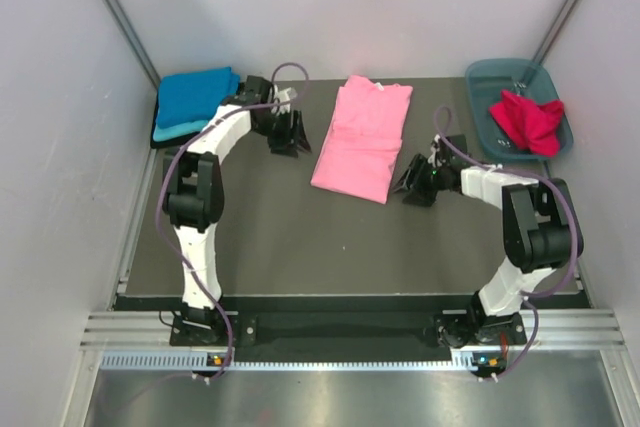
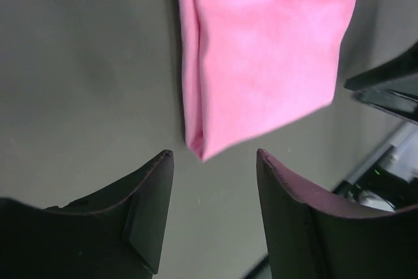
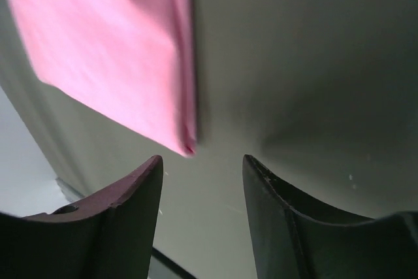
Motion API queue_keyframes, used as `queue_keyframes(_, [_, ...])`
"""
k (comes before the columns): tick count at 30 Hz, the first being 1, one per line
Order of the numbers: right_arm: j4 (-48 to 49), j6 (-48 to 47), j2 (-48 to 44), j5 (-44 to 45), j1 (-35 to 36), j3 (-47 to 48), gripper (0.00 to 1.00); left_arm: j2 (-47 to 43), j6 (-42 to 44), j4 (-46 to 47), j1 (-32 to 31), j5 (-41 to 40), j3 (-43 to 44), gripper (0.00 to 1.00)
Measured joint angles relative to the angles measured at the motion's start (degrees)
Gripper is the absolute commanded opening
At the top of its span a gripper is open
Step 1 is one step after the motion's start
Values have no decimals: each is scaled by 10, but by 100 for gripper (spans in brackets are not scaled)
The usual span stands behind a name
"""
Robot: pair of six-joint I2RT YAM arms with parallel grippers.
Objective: Fold and stack the t-shirts
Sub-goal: Fold the tshirt
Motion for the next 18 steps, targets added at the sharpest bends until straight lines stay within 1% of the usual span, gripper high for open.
queue_keyframes(4, [-6,25,8,-20,12,-36,50,-18,-22,-10,15,59,-104,58])
queue_keyframes(7, [12,42,19,-33,21,-35,49,-5,-42,-18,13,86,-150,59])
queue_keyframes(12, [31,65,53,-51,35,-8,48,16,-70,-15,7,118,-156,59])
queue_keyframes(18, [45,81,82,-58,49,20,48,36,-87,-9,6,128,-138,57])
